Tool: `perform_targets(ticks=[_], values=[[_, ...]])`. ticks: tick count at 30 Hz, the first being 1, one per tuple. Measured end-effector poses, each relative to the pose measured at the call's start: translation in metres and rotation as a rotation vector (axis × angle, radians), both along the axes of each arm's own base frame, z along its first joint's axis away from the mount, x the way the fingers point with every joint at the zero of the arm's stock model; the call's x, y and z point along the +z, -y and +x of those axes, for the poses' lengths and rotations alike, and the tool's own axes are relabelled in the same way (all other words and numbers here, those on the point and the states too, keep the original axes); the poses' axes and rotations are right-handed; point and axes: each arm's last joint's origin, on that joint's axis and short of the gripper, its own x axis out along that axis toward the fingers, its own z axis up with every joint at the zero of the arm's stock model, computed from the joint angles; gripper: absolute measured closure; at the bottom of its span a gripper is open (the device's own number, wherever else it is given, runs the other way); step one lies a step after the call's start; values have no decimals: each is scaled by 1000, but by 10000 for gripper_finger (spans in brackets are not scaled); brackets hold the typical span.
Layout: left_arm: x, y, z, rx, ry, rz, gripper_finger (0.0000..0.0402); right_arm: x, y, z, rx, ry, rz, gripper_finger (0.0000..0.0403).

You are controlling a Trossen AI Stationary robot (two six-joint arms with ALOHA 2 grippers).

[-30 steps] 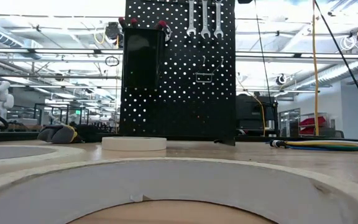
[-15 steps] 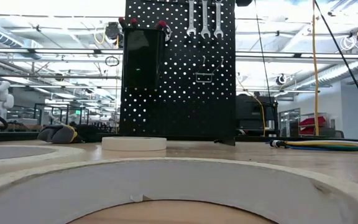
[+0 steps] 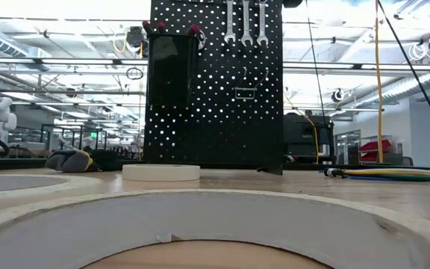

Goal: Hang tools onto peg board
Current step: Hang the silver wrench on the peg board

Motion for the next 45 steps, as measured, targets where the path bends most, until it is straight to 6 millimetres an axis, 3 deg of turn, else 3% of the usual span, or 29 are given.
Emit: perform_targets(ticks=[6, 11, 16, 23, 28, 35, 45], values=[[0, -1, 0, 26, -1, -6, 394, 0, 0, 0, -4, -1, -3, 384], [0, 0, 0, 27, -2, -5, 397, 0, 0, 0, 6, -9, -72, 306], [0, -1, -2, 37, -39, 28, 397, 0, 6, -1, 11, -47, 29, 228], [6, -7, -26, 83, -222, 21, 397, 4, 11, -14, 32, -165, 129, 159], [10, -7, -32, 43, -283, -96, 397, 1, 8, -14, 87, -186, 166, 146], [23, 2, -9, 30, -424, -58, 397, -4, 13, -5, 89, -193, 235, 145], [38, -2, 9, -1, -408, -56, 398, 2, 14, -3, 135, -178, 211, 145]])
